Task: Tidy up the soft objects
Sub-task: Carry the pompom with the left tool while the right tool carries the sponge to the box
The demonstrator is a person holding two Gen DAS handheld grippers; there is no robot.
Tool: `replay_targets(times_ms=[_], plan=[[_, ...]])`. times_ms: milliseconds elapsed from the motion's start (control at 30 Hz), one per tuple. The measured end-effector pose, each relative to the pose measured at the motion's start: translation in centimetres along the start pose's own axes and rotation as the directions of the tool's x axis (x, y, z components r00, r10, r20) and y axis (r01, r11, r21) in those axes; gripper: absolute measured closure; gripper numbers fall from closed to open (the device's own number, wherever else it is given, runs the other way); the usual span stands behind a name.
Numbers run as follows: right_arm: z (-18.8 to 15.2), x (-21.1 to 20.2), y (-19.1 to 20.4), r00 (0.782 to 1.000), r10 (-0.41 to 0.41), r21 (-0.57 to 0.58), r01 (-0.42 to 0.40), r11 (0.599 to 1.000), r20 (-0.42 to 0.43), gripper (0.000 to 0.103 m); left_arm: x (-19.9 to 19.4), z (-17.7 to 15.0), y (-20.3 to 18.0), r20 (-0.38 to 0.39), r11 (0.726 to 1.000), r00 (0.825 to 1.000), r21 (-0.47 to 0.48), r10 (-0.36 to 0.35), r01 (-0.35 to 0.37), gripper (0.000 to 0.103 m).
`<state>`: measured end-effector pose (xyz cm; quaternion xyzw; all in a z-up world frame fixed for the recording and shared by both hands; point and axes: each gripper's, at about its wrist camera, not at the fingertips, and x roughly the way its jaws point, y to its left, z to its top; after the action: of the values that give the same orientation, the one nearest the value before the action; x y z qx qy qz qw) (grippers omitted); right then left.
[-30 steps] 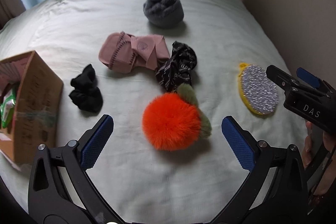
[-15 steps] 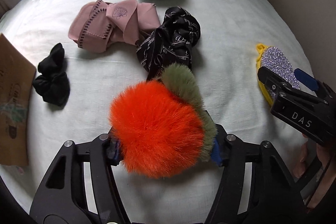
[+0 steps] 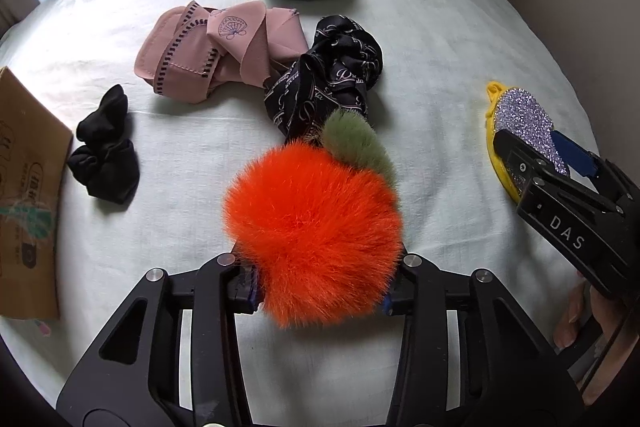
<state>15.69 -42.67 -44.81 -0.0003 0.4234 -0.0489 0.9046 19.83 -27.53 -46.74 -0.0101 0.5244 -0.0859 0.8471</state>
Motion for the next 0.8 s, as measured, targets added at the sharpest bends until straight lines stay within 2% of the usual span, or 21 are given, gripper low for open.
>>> replay_targets(times_ms=[67,367,533,800], plan=[[0.1,0.0,0.0,1.0,-0.002,0.003,0.002,1.0,0.003,0.04,0.0,0.0,0.0,-0.001,1.0,1.0,0.001,-0.001,0.001,0.066],[0.4,1.0,0.5,0.999,-0.037,-0.041,0.037,0.998,-0.007,0.055,-0.5,-0.3,-0.2,0.01,1.0,1.0,0.0,-0.002,0.002,0.066],[0.8,0.5,-0.5,1.0,-0.03,0.004,0.03,1.0,-0.002,0.068,-1.2,-0.4,-0.1,0.02,1.0,1.0,-0.001,-0.01,0.01,0.068],[1.8,-2.4,-1.4,0.999,0.004,0.06,-0.006,0.998,0.033,0.069,-3.7,0.1,0.0,0.057,1.0,0.998,0.005,-0.021,0.02,0.068]])
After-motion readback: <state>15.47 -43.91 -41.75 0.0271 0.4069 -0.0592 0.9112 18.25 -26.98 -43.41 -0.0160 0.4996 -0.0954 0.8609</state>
